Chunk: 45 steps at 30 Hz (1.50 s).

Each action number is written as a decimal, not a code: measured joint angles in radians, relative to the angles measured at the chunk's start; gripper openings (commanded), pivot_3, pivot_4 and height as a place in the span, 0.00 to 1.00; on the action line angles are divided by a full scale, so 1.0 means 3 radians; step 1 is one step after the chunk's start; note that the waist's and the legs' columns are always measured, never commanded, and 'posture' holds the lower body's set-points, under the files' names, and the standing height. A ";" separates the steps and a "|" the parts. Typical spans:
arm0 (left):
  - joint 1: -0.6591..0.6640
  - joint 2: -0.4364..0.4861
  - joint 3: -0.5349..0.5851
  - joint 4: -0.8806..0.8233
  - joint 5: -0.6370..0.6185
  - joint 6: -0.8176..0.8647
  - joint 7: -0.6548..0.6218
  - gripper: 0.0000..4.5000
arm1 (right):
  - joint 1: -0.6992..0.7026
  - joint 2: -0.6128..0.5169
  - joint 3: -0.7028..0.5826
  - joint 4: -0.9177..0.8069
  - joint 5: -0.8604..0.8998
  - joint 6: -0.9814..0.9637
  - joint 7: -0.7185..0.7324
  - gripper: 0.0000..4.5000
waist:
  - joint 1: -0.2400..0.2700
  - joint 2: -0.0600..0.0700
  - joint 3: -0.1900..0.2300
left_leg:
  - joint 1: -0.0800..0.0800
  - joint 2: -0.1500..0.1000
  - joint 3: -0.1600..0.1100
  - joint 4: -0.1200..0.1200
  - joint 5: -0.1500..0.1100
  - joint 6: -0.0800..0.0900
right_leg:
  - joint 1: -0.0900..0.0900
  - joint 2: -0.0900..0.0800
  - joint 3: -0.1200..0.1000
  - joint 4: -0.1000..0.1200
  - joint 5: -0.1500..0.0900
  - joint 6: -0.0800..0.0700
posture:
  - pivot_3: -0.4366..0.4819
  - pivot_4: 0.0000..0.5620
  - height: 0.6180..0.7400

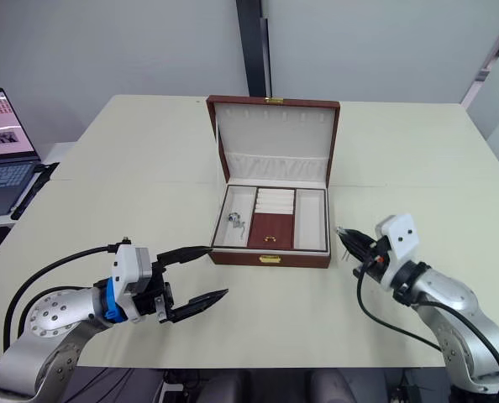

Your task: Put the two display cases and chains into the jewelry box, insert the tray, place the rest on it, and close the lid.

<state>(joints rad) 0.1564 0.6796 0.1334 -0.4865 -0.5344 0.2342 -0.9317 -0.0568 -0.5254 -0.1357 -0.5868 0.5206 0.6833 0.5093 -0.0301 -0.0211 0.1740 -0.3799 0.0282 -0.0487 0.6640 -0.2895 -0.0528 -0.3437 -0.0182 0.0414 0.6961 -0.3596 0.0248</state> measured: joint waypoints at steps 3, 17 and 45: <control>0.0169 -0.0054 0.0096 -0.0107 -0.0022 0.0030 0.0127 1.00 | -0.0311 0.0034 0.0061 0.0017 0.0067 0.0167 -0.0065 0.05 | -0.0005 0.0001 0.0001 | -0.0001 0.0001 -0.0001 -0.0001 0.0000 0.0000 | -0.0001 0.0001 -0.0001 0.0000 0.0000 0.0000 | 0.48 0.27 1.00; 0.0401 -0.0184 0.0353 -0.0636 -0.0191 0.0374 0.0743 1.00 | -0.1092 0.0266 0.0509 0.0480 0.0017 0.0396 -0.0179 0.05 | -0.0002 0.0001 0.0002 | -0.0004 -0.0001 0.0000 -0.0001 0.0000 0.0000 | -0.0005 -0.0001 0.0000 -0.0001 0.0000 0.0000 | 0.48 0.27 1.00; 0.0540 -0.0238 0.0390 -0.0595 -0.0158 0.0279 0.0750 1.00 | -0.1015 0.0400 0.0563 0.0830 -0.0130 0.0213 -0.0203 0.05 | -0.0004 0.0002 0.0003 | -0.0008 0.0000 0.0002 -0.0001 0.0000 0.0000 | -0.0013 0.0000 0.0001 0.0000 0.0000 0.0000 | 0.48 0.27 1.00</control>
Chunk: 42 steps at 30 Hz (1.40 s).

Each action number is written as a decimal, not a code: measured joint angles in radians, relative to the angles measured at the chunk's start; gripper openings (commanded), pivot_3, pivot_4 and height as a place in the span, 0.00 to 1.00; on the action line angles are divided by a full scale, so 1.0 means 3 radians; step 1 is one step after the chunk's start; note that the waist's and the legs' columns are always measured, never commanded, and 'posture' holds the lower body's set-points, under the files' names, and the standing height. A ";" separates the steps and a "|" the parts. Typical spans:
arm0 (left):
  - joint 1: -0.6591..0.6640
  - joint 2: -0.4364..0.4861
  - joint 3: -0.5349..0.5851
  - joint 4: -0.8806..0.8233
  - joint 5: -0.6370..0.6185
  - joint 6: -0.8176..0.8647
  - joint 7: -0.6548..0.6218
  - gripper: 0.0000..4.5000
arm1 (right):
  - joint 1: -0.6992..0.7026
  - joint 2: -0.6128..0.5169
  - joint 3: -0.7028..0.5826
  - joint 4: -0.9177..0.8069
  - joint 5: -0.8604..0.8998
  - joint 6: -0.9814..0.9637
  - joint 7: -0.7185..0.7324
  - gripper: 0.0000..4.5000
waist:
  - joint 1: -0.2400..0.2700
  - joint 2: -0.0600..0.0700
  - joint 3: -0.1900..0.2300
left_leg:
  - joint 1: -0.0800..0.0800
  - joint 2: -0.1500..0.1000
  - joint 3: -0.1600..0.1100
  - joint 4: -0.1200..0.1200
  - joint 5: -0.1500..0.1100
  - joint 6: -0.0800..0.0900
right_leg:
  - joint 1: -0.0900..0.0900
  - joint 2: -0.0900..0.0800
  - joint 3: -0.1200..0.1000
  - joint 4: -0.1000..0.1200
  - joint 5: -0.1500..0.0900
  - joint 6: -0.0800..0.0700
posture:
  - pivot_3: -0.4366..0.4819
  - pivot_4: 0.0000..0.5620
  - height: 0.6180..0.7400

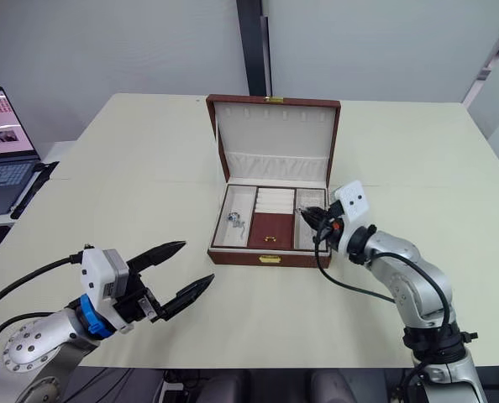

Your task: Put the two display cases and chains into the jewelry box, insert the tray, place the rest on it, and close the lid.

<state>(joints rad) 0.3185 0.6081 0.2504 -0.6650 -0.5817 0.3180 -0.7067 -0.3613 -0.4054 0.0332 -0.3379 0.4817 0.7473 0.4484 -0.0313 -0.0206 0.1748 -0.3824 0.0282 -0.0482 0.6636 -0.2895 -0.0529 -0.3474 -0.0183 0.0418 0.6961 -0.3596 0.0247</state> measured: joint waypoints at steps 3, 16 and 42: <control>0.0034 -0.0019 0.0000 0.0081 0.0041 -0.0082 -0.0057 1.00 | 0.0002 0.0014 -0.0044 0.0021 0.0004 0.0005 -0.0035 0.23 | 0.0000 0.0000 0.0000 | -0.0001 0.0000 0.0000 0.0000 0.0000 0.0000 | -0.0001 0.0000 0.0000 0.0000 0.0000 0.0000 | 0.48 0.27 1.00; 0.0059 -0.0070 -0.0001 0.0280 0.0119 -0.0292 -0.0229 1.00 | 0.0008 0.0002 -0.0057 0.0024 0.0012 -0.0001 0.0014 1.00 | -0.0001 0.0001 0.0001 | -0.0003 0.0000 0.0001 -0.0001 0.0000 0.0000 | -0.0004 0.0000 0.0001 0.0000 0.0000 0.0000 | 0.48 0.27 1.00; -0.0450 0.0848 0.0814 0.1661 -0.0115 0.0222 -0.0782 1.00 | 0.0782 -0.1619 -0.0969 0.1719 -0.0079 -0.1365 0.2170 1.00 | -0.0006 0.0007 0.0030 | -0.0001 0.0001 0.0007 -0.0001 0.0000 0.0001 | -0.0003 -0.0002 0.0004 -0.0002 0.0000 0.0000 | 0.48 0.27 1.00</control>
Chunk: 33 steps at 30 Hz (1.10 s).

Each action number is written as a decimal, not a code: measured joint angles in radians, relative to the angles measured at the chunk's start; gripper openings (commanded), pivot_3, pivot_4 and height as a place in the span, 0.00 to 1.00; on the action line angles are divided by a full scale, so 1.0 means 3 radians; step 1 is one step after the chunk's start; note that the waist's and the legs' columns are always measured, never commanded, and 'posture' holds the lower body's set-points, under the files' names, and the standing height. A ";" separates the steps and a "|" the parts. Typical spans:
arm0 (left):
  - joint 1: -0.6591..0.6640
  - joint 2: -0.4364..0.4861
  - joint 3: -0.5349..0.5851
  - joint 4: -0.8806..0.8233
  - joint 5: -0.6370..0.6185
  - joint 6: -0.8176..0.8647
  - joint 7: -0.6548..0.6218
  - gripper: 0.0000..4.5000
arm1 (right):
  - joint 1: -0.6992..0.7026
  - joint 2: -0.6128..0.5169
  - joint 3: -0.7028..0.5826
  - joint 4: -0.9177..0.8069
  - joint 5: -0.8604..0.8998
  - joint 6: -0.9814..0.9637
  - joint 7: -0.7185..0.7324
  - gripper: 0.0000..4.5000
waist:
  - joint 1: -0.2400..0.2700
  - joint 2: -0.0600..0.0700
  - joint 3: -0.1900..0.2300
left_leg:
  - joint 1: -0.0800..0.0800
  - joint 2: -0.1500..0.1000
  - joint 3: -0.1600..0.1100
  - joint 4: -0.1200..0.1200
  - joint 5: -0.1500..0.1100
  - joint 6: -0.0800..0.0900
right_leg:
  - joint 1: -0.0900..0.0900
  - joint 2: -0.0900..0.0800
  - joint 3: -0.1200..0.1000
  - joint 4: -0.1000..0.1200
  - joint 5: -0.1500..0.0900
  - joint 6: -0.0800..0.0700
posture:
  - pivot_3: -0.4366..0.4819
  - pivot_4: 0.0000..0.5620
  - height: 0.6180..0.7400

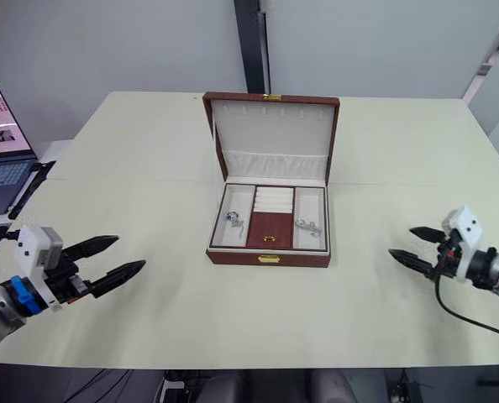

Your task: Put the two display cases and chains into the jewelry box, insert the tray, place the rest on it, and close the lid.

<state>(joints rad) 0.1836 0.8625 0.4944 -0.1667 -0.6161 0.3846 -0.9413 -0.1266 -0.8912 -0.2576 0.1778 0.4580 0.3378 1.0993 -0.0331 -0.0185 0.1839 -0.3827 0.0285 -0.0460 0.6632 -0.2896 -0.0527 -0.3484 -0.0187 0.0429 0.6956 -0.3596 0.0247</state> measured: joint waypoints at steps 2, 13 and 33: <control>-0.0017 0.0055 0.0061 0.0151 0.0027 -0.0009 -0.0043 1.00 | 0.0006 -0.0021 -0.0027 0.0059 -0.0014 -0.0019 0.0044 1.00 | -0.0008 0.0001 0.0001 | 0.0002 0.0001 0.0000 0.0000 0.0000 0.0000 | 0.0000 0.0001 0.0000 0.0002 0.0000 0.0000 | 0.48 0.27 1.00; -0.0215 0.0186 0.0221 0.0702 0.0185 -0.0144 -0.0177 1.00 | 0.0003 -0.0042 -0.0052 0.0200 -0.0120 -0.0148 0.0098 1.00 | 0.0002 0.0005 0.0004 | 0.0000 0.0000 0.0000 0.0000 0.0000 0.0000 | -0.0001 -0.0002 -0.0001 0.0002 0.0000 0.0000 | 0.48 0.27 1.00; -0.1022 -0.0425 -0.0553 0.0590 0.0433 -0.0115 0.0289 0.73 | -0.0562 0.0556 0.0416 -0.0314 -0.0225 0.0156 -0.0447 0.79 | 0.0004 0.0004 0.0004 | -0.0005 -0.0001 -0.0003 0.0005 0.0001 -0.0002 | -0.0003 -0.0001 -0.0004 0.0007 0.0000 0.0000 | 0.48 0.27 1.00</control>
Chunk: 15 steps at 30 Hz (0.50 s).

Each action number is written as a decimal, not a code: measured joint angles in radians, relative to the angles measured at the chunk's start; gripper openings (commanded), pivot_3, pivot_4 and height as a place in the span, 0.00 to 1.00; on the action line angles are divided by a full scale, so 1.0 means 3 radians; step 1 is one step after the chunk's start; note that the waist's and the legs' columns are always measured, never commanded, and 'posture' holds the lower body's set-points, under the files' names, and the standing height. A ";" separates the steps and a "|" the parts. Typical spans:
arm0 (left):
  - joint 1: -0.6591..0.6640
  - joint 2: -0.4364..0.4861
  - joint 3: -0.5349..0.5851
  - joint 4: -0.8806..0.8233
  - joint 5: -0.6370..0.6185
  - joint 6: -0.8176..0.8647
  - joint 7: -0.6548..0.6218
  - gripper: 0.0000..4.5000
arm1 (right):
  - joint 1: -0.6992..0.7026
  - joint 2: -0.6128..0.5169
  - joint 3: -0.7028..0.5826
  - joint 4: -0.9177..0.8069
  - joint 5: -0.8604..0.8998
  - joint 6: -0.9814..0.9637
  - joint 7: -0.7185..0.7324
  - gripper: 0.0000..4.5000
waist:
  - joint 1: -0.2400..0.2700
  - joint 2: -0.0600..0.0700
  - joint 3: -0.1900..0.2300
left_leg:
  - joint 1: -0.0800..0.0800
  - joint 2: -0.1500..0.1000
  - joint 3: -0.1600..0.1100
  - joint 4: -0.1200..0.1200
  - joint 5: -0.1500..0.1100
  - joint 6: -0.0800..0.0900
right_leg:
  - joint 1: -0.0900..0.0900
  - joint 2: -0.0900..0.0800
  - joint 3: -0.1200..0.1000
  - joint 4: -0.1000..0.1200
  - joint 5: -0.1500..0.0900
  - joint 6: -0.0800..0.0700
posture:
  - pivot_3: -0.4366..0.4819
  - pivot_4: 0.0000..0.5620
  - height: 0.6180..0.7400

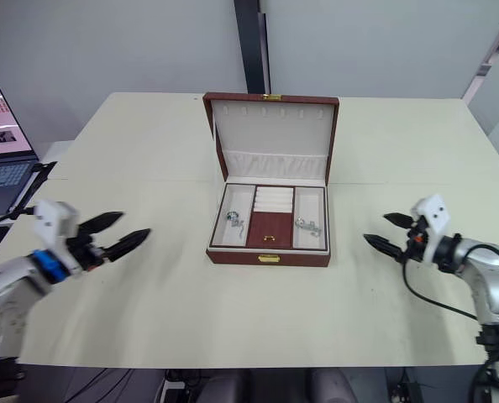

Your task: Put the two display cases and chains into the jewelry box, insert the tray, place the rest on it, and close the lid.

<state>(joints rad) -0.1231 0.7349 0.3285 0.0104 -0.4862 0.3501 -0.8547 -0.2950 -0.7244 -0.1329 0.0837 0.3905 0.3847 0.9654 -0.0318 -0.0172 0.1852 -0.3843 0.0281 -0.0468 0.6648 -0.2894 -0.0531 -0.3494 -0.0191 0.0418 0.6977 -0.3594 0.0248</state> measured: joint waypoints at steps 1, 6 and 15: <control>-0.0083 -0.0057 -0.0094 0.0025 0.0017 0.0002 0.0002 0.66 | -0.0038 0.0015 0.0063 0.0006 -0.0056 -0.0002 -0.0022 0.71 | 0.0001 0.0000 0.0000 | -0.0004 0.0000 0.0000 0.0000 0.0000 0.0000 | -0.0004 0.0000 -0.0001 -0.0001 0.0000 0.0000 | 0.48 0.27 1.00; -0.0489 -0.0241 -0.0396 0.0260 0.0147 -0.0043 -0.0007 0.32 | -0.0265 0.0243 0.0319 0.0170 -0.0199 -0.0014 -0.0058 0.39 | -0.0001 0.0000 0.0000 | -0.0020 0.0000 0.0000 0.0003 0.0003 -0.0006 | -0.0016 0.0000 -0.0003 -0.0002 0.0000 0.0000 | 0.48 0.27 1.00; -0.0815 -0.0532 -0.0783 0.0694 0.0381 -0.0199 -0.0072 0.00 | -0.0588 0.0609 0.0549 0.0474 -0.0354 -0.0132 -0.0159 0.01 | -0.0003 0.0000 0.0000 | -0.0021 0.0000 -0.0001 0.0009 0.0005 -0.0009 | -0.0016 0.0000 -0.0004 0.0001 0.0000 0.0000 | 0.48 0.27 1.00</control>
<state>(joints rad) -0.3675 0.5753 0.0937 0.2187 -0.3719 0.2903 -0.8764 -0.4713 -0.5416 0.0319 0.2259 0.2842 0.3450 0.9178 -0.0326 -0.0172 0.1851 -0.3907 0.0280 -0.0472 0.6676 -0.2877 -0.0559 -0.3543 -0.0190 0.0405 0.6981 -0.3594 0.0247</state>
